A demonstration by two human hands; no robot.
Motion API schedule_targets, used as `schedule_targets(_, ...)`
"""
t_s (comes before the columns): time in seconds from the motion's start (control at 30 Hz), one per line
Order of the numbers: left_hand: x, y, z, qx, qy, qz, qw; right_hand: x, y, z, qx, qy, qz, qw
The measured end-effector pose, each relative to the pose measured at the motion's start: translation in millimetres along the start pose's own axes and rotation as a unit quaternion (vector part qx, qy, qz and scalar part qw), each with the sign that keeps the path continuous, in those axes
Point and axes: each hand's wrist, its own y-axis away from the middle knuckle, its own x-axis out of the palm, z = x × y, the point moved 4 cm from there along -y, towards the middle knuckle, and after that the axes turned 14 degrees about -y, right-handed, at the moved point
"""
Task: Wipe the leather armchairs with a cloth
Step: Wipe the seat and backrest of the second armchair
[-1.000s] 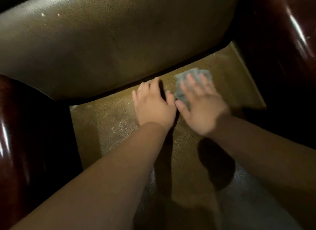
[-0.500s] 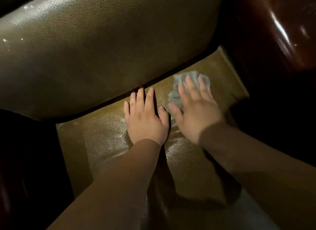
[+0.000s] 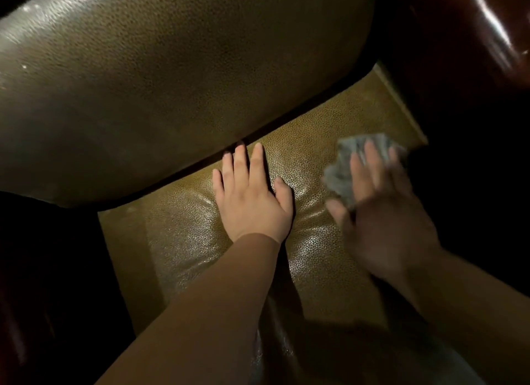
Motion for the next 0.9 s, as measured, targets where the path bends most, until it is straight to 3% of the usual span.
schedule_targets(0.07,-1,-1,-1,0.001,0.001,-0.008,1.000,0,6,-10,0.003,0.006,0.037,0.999)
schedule_targets(0.17,1,-6,-3,-0.003,0.000,-0.017,1.000,-14,-60,-16,0.008,0.006,-0.004,1.000)
schedule_targets(0.27,4,-3,1,-0.007,-0.002,-0.008,1.000,-25,-114,-16,0.036,-0.005,0.014,0.999)
schedule_targets(0.4,4,-2,5,-0.001,-0.006,-0.002,1.000,-11,-37,-23,0.032,-0.054,-0.027,0.998)
schedule_targets(0.53,2,-1,4,0.000,-0.005,-0.009,1.000,-3,64,-42,0.060,-0.016,0.019,0.998)
schedule_targets(0.77,3,-3,-3,0.000,0.007,-0.009,1.000,-16,-47,-52,0.034,-0.068,-0.049,0.996)
schedule_targets(0.9,-5,-4,4,-0.001,0.002,0.013,1.000,0,38,-58,0.029,-0.104,-0.034,0.994)
